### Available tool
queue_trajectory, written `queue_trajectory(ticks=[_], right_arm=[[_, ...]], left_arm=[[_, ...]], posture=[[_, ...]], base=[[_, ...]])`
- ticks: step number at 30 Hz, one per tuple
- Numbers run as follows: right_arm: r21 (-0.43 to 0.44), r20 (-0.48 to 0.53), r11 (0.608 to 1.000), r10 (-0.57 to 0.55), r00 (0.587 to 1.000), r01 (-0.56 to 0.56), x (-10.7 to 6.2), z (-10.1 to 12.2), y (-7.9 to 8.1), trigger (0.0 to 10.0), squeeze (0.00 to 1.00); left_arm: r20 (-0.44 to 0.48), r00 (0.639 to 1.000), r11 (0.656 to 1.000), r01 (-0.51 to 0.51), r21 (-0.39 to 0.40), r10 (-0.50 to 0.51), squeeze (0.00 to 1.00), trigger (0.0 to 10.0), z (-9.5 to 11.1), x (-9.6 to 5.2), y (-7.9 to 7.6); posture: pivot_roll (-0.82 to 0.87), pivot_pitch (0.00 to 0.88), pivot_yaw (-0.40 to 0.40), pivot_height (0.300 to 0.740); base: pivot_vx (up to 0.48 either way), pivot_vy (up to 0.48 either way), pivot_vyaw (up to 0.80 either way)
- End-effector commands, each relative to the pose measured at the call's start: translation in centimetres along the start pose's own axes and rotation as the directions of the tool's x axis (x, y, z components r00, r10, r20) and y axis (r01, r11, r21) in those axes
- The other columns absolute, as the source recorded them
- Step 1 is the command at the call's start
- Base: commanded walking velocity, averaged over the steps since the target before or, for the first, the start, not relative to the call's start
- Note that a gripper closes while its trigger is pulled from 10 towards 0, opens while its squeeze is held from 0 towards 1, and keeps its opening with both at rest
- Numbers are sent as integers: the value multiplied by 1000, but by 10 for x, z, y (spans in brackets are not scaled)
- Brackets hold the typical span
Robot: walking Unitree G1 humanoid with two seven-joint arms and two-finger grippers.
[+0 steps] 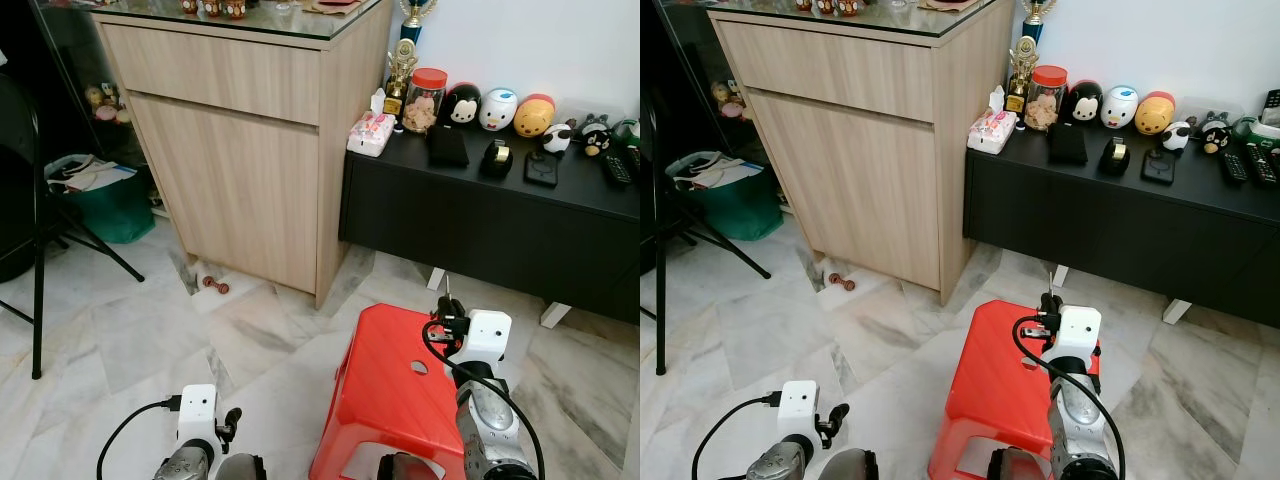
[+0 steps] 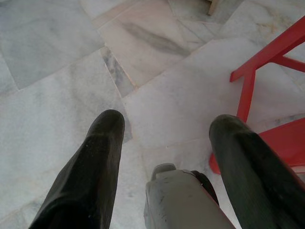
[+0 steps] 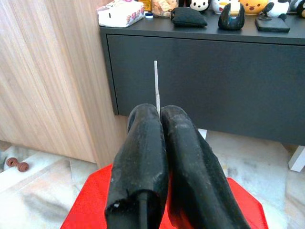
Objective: Hang keys on a hook
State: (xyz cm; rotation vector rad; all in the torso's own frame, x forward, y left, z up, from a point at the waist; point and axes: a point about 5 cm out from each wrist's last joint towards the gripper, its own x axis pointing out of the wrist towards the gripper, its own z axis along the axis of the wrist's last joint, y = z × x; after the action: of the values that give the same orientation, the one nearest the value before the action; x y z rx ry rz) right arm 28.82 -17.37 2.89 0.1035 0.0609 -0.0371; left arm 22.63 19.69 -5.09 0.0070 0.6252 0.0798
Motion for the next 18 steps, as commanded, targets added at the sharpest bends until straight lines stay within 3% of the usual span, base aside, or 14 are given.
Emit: queue_trajectory(ticks=[1, 7, 18], right_arm=[[0, 5, 1000, -2, 1000, 2, 2, 3, 0, 10000, 0], [0, -6, 1000, 1, 1000, -1, 2, 2, 1, 10000, 0], [7, -19, 1000, 2, 1000, -2, 3, 0, 1, 10000, 0]], left_arm=[[-35, 999, 1000, -1, -21, 0, 0, 10000, -9, -3, 0], [-32, 999, 1000, -3, -26, 2, 0, 10000, -8, -3, 1], [-27, 1000, 999, -2, -32, 1, 0, 10000, -7, -2, 1]], posture=[[21, 0, -61, 625], [22, 0, -61, 625], [23, 0, -61, 625]], base=[[0, 0, 0], [0, 0, 0], [-260, 0, 0]])
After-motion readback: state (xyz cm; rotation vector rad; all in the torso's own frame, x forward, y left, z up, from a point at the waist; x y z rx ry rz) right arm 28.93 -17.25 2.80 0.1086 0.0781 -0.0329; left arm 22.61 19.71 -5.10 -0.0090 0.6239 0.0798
